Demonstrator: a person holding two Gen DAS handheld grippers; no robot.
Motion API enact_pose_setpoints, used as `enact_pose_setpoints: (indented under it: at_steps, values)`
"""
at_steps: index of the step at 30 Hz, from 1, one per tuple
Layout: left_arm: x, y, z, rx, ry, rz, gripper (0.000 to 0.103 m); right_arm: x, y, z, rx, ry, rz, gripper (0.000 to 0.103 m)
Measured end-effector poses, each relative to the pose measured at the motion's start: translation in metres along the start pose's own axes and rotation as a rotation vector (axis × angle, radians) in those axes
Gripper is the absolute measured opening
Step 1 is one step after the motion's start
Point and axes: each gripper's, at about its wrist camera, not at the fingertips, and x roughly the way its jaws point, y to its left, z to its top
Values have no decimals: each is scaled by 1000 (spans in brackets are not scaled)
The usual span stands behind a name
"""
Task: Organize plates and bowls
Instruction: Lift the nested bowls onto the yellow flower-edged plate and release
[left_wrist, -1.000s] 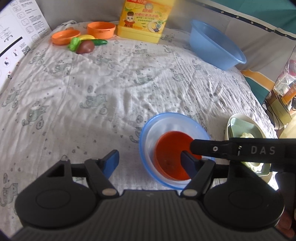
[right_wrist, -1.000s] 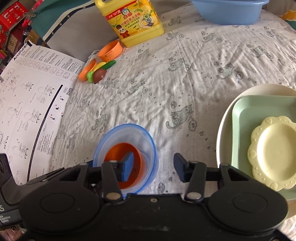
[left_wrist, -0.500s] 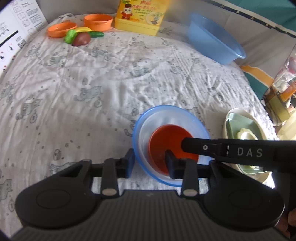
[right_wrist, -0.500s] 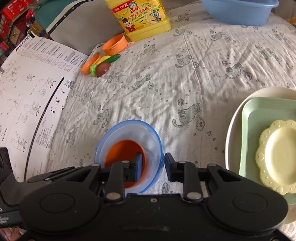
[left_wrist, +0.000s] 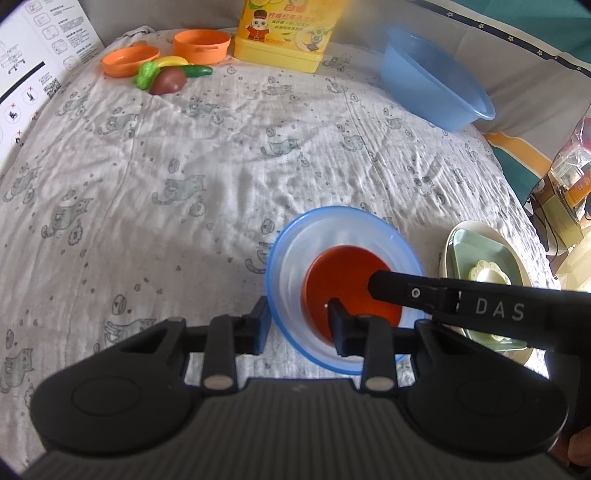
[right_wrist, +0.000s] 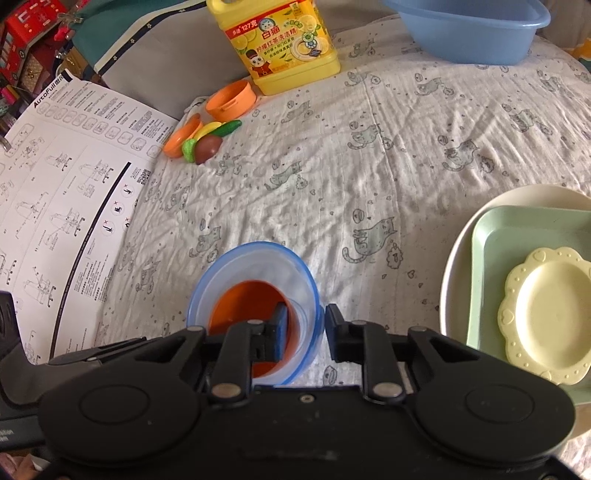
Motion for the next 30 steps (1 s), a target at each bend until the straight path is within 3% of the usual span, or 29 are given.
enact_pose_setpoints:
  at_steps: [14,30]
  values:
    - [-17,-30,12,42,-12,3,32,-36,-13,1,36,-75,12,22]
    - [-10,-107,35,130,-11,-52,33,-91,-71,13,137,-192,-16,22]
